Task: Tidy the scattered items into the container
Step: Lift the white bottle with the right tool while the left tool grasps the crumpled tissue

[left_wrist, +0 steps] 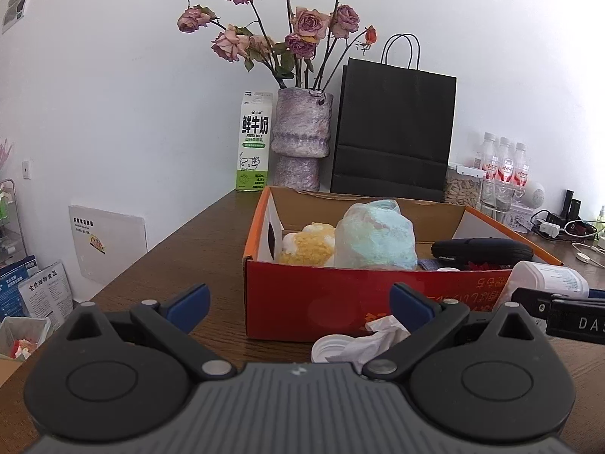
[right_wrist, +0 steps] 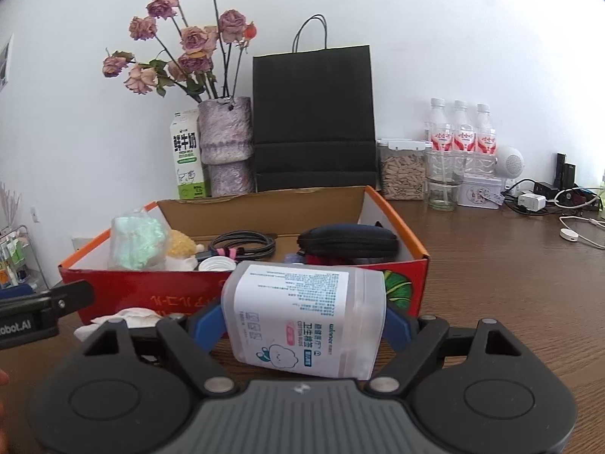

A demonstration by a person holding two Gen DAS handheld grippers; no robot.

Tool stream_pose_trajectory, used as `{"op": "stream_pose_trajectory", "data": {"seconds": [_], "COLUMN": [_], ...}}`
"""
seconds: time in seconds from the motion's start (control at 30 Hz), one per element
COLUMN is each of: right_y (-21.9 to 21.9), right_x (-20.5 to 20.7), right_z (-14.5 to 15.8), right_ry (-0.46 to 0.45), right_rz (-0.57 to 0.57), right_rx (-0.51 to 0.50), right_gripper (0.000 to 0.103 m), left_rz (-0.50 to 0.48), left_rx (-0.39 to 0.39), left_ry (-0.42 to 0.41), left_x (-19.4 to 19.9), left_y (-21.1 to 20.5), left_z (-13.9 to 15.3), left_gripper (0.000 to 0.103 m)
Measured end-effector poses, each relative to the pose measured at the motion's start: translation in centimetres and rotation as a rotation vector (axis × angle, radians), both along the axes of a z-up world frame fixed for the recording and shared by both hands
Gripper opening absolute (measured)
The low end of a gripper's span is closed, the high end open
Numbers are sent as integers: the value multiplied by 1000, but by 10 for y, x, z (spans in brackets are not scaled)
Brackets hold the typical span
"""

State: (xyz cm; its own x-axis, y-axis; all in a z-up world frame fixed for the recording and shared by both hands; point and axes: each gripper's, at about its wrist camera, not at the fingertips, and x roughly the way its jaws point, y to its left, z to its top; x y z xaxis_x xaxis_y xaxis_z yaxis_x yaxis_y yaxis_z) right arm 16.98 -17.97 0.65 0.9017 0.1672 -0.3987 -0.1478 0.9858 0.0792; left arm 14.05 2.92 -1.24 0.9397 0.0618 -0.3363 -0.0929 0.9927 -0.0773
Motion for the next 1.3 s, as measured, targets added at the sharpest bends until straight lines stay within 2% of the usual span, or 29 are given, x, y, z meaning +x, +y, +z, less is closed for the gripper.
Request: {"op": "stream_pose_trajectory", "data": {"seconds": [0.2,0.4,0.93,1.07,1.13,1.17,1.2,1.23,1.27,1.3], "right_y": [-29,-44,-31,-30,-30,-30,-30,-29,-29,-29], "right_x": [3,-1,-14,-13,-13,-13,-13,-14,-14,-14], "right_z": [0,-1,-1,-1,-2,-1,-1,-1,-2,-2], "right_ry": [-6,-17,-27,-20,-21,-22,-22,-22,-22,-23], "right_rz": [-47,-54,35,37,37,39,41,42,43,44], "right_rx": [7,8,-17,-19,-23,-23,-24,-26,-27,-28], "right_gripper": [83,83,83,81,81,81,81,81,81,81], "left_rz": [-65,-105,-114,-122,-136,-144,-151,-158,-167,-173], "left_rx": [-10,19,37,27,18,12,6,-1,-9,-19], "left_ry": [35,57,106,102,101,105,111,118,124,126], "left_x": [6,12,26,25,24,24,24,24,25,25], "left_y": [-13,-36,-53,-52,-52,-52,-52,-51,-50,-49], "left_z": [-2,-3,-8,-8,-8,-9,-9,-9,-10,-10], "left_gripper": [103,103,102,92,78,64,56,37,23,22]}}
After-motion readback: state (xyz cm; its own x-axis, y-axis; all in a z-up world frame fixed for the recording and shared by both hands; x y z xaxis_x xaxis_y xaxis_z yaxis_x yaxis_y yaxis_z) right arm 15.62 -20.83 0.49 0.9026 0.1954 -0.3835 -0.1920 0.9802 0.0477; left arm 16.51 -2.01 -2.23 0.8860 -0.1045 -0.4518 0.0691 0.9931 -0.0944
